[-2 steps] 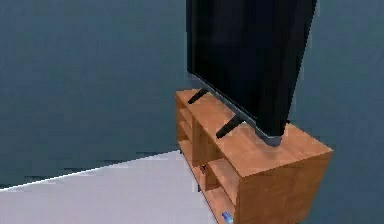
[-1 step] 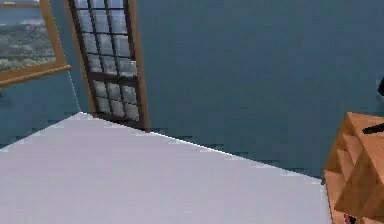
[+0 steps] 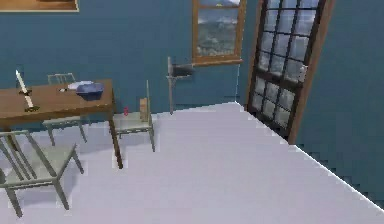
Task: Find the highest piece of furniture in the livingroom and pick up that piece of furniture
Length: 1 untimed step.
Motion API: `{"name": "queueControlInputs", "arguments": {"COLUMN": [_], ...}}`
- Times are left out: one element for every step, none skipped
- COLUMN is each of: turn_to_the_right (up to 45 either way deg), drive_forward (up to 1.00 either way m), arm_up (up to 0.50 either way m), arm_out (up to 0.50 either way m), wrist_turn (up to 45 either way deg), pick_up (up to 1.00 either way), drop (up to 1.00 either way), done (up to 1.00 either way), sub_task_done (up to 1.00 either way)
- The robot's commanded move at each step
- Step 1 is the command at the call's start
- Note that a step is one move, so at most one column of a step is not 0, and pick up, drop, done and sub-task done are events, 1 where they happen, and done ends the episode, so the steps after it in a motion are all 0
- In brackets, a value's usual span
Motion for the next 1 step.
{"name": "queueControlInputs", "arguments": {"turn_to_the_right": [0.0], "drive_forward": [1.0], "arm_up": [0.0], "arm_out": [0.0], "wrist_turn": [0.0], "pick_up": [0.0], "drop": [0.0], "done": [0.0], "sub_task_done": [0.0]}}
